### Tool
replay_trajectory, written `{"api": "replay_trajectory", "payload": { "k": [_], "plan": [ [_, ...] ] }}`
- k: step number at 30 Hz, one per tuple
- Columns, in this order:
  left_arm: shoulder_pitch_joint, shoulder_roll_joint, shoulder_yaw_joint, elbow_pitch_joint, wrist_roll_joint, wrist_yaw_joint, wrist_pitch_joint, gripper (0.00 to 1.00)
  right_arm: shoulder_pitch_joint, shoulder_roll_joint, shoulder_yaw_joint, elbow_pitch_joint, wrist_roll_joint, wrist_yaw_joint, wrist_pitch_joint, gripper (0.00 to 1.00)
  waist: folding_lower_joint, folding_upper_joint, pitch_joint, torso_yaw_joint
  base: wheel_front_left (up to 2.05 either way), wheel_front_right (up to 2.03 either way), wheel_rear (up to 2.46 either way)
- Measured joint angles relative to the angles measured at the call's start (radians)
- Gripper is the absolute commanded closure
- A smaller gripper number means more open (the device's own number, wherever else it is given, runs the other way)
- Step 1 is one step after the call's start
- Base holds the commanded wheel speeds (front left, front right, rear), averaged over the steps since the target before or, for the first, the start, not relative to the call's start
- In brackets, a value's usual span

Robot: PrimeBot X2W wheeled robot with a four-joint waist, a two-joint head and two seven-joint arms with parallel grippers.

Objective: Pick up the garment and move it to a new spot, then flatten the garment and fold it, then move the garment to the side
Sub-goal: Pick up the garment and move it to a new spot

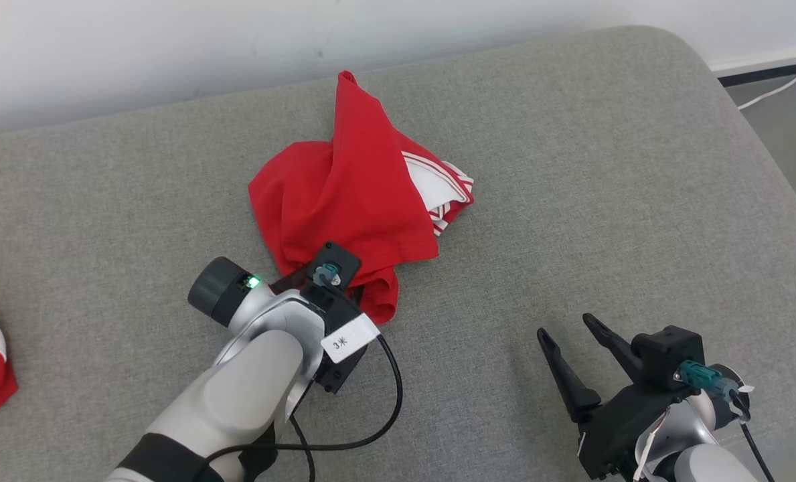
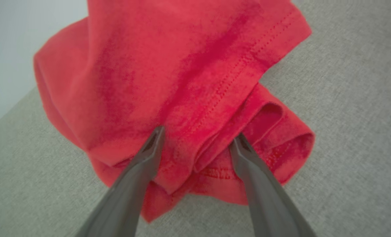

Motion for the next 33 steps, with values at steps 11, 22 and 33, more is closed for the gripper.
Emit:
{"api": "replay_trajectory", "payload": {
  "k": [11, 22, 33],
  "plan": [
    [-0.008, 0.000, 0.003, 0.015, -0.009, 0.000, 0.000, 1.00, -0.001, -0.002, -0.003, 0.008, 0.000, -0.001, 0.000, 0.00, 0.0000, 0.0001, 0.003, 0.002, 0.00, 0.00, 0.00],
    [-0.002, 0.001, 0.038, 0.013, -0.054, 0.010, -0.049, 1.00, 0.001, -0.012, -0.009, 0.019, 0.000, -0.004, -0.001, 0.00, 0.0000, 0.0002, -0.024, 0.034, 0.00, 0.00, 0.00],
    [-0.002, 0.116, 0.136, -0.009, -0.079, 0.047, -0.146, 1.00, 0.043, -0.024, -0.027, 0.017, 0.001, -0.014, -0.002, 0.00, 0.0000, 0.0001, -0.058, 0.079, 0.00, 0.00, 0.00]
  ]
}}
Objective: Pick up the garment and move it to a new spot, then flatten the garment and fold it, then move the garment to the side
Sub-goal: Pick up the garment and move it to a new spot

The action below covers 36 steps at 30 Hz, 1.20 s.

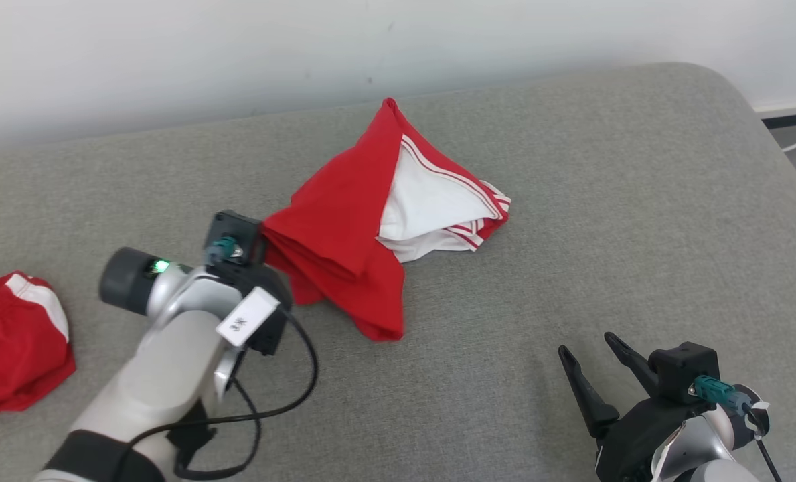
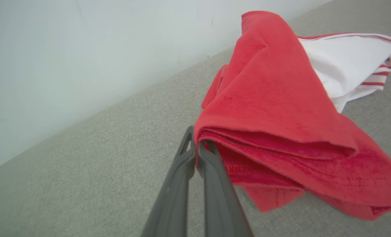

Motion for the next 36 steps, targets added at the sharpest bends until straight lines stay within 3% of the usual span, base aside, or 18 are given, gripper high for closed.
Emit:
{"api": "replay_trajectory", "payload": {
  "k": [9, 14, 16, 18, 23, 24, 25, 26, 36],
  "plan": [
    [0.070, 0.091, 0.052, 0.003, -0.044, 0.011, -0.027, 1.00, 0.000, 0.000, 0.002, -0.012, 0.002, -0.001, 0.001, 0.00, 0.0000, 0.0000, -0.017, 0.032, 0.00, 0.00, 0.00],
    [0.091, 0.110, 0.074, 0.020, -0.058, 0.016, -0.033, 1.00, 0.000, 0.000, 0.002, -0.016, 0.003, -0.001, 0.002, 0.00, 0.0000, 0.0000, -0.019, 0.036, 0.00, 0.00, 0.00],
    [0.092, 0.117, 0.089, 0.023, -0.061, 0.016, -0.034, 0.68, 0.000, 0.000, 0.003, -0.018, 0.003, -0.001, 0.003, 0.00, 0.0000, 0.0000, -0.019, 0.037, 0.00, 0.00, 0.00],
    [0.094, 0.126, 0.099, 0.028, -0.068, 0.016, -0.034, 0.79, 0.000, -0.001, 0.003, -0.019, 0.003, -0.001, 0.003, 0.00, 0.0000, 0.0000, -0.018, 0.037, 0.00, 0.00, 0.00],
    [0.119, 0.134, 0.123, 0.047, -0.099, 0.017, -0.035, 0.76, -0.001, -0.001, 0.004, -0.021, 0.003, -0.001, 0.011, 0.00, 0.0000, 0.0000, -0.017, 0.035, 0.00, 0.00, 0.00],
    [0.123, 0.136, 0.125, 0.050, -0.099, 0.017, -0.035, 0.54, -0.001, -0.001, 0.004, -0.021, 0.003, -0.001, 0.011, 0.00, 0.0000, 0.0000, -0.016, 0.034, 0.00, 0.00, 0.00],
    [0.128, 0.136, 0.128, 0.054, -0.100, 0.017, -0.033, 0.11, -0.001, -0.001, 0.004, -0.021, 0.003, -0.001, 0.011, 0.00, 0.0000, 0.0000, -0.016, 0.033, 0.00, 0.00, 0.00],
    [0.130, 0.137, 0.129, 0.057, -0.102, 0.017, -0.033, 0.00, -0.001, -0.001, 0.005, -0.021, 0.003, -0.003, 0.011, 0.00, 0.0000, 0.0000, -0.016, 0.032, 0.00, 0.00, 0.00],
    [0.170, 0.141, 0.165, 0.070, -0.121, 0.025, -0.034, 0.00, 0.000, -0.001, 0.003, -0.013, 0.003, -0.010, 0.011, 0.00, 0.0000, 0.0000, -0.028, 0.025, 0.00, 0.00, 0.00]
  ]
}}
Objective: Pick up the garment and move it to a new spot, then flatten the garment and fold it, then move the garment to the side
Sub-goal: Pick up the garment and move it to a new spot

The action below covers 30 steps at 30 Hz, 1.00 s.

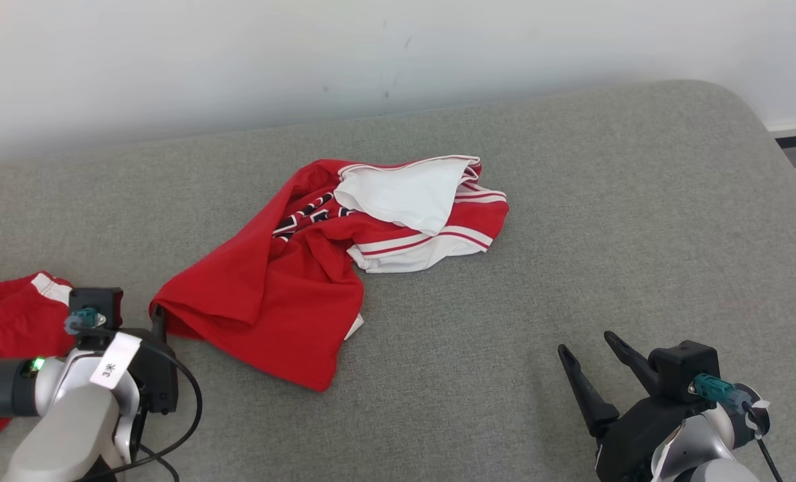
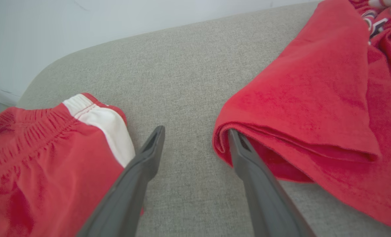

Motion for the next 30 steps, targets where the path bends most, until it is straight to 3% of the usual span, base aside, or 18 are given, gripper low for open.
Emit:
{"api": "replay_trajectory", "payload": {
  "k": [10, 30],
  "plan": [
    [0.000, -0.005, 0.060, -0.005, 0.000, 0.000, -0.049, 0.00, 0.029, -0.014, -0.005, 0.010, 0.003, -0.007, 0.000, 0.00, 0.0000, -0.0001, -0.035, 0.021, 0.00, 0.00, 0.00],
    [0.144, -0.168, -0.052, -0.162, 0.035, 0.001, -0.070, 0.00, 0.044, -0.018, 0.013, -0.009, 0.003, -0.003, 0.023, 0.00, -0.0001, -0.0001, -0.070, 0.023, 0.00, 0.00, 0.00]
  ]
}}
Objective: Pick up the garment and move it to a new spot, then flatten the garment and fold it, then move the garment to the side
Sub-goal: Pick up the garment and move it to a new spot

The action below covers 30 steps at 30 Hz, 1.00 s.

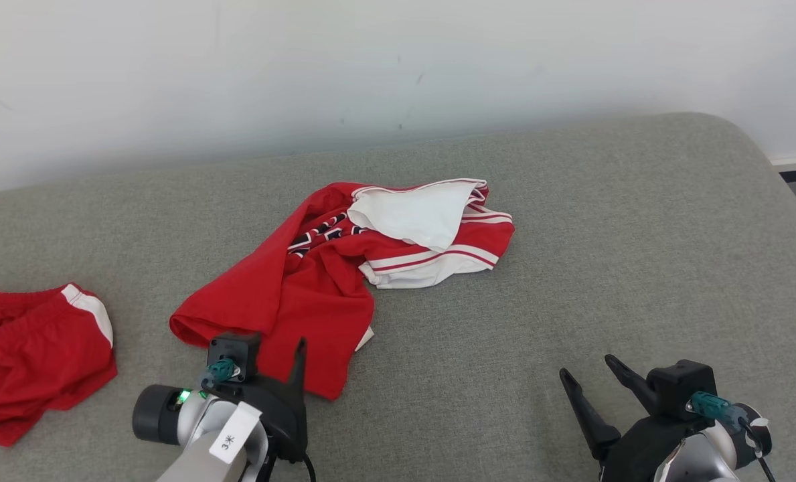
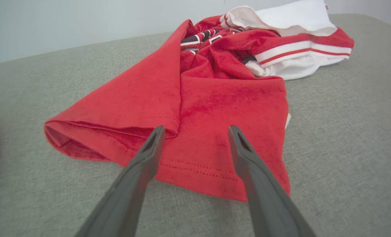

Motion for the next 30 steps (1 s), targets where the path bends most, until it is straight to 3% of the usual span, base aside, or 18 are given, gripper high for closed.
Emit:
{"api": "replay_trajectory", "payload": {
  "k": [10, 17, 30],
  "plan": [
    [0.069, -0.026, 0.104, -0.188, -0.100, -0.015, -0.063, 0.00, 0.011, 0.032, -0.059, -0.035, 0.025, -0.031, -0.084, 0.00, 0.0001, 0.0000, -0.005, 0.006, 0.00, 0.00, 0.00],
    [0.201, 0.002, 0.170, -0.409, -0.156, -0.081, -0.077, 0.00, 0.014, 0.063, -0.091, -0.043, 0.045, -0.041, -0.187, 0.00, 0.0002, 0.0000, -0.021, 0.038, 0.00, 0.00, 0.00],
    [0.413, 0.068, 0.324, -0.679, -0.155, -0.043, -0.079, 0.00, 0.048, 0.078, -0.133, -0.025, 0.056, -0.050, -0.291, 0.00, 0.0001, 0.0000, -0.063, 0.078, 0.00, 0.00, 0.00]
  ]
}}
